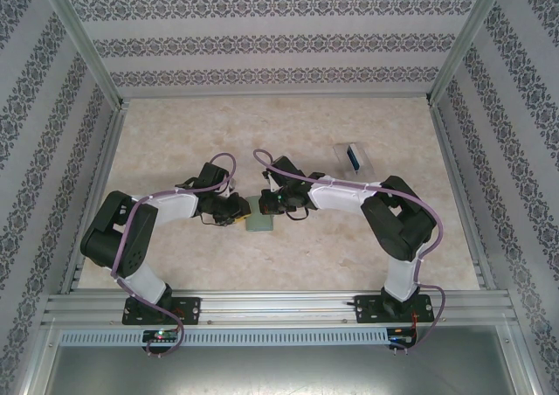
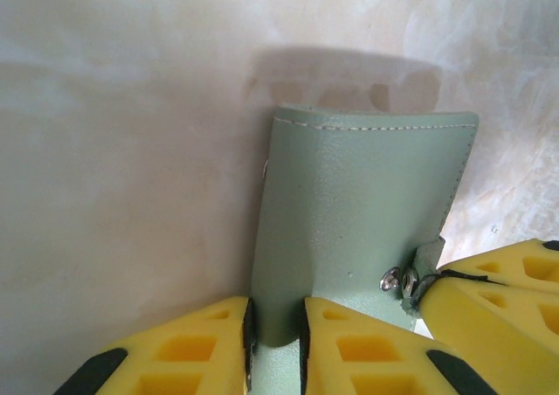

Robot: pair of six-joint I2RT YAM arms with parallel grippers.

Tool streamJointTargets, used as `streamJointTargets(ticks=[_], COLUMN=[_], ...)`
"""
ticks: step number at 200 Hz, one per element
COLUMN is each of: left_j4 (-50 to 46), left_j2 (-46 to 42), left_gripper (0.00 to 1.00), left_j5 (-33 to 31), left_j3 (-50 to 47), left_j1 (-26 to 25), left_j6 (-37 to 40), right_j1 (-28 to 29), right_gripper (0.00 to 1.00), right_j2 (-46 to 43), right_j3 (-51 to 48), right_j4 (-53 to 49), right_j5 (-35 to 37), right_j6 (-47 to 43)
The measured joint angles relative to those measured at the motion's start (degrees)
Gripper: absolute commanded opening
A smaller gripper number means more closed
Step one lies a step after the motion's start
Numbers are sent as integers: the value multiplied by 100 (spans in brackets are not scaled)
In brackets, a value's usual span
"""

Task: Put the credit cards into the card holder
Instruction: Close the button on the card holder.

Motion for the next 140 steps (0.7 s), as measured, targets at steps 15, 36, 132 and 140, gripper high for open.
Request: streamJointTargets(ticks=[15, 36, 132, 140], left_j4=[0, 0, 0, 0], left_j2=[0, 0, 22, 24], left_gripper=[22, 22, 22, 21], left_j5=[0, 0, 2, 2], left_j3=[0, 0, 13, 13], left_j1=[0, 0, 0, 0], left_j6=[0, 0, 0, 0], right_j1=[0, 0, 0, 0], right_gripper=[0, 0, 0, 0], right_j2=[0, 11, 205, 238], right_j3=[0, 4, 192, 238], right_j4=[-2, -2, -79, -109], right_j5=[-4, -24, -179, -184], right_j6=[15, 17, 37, 35])
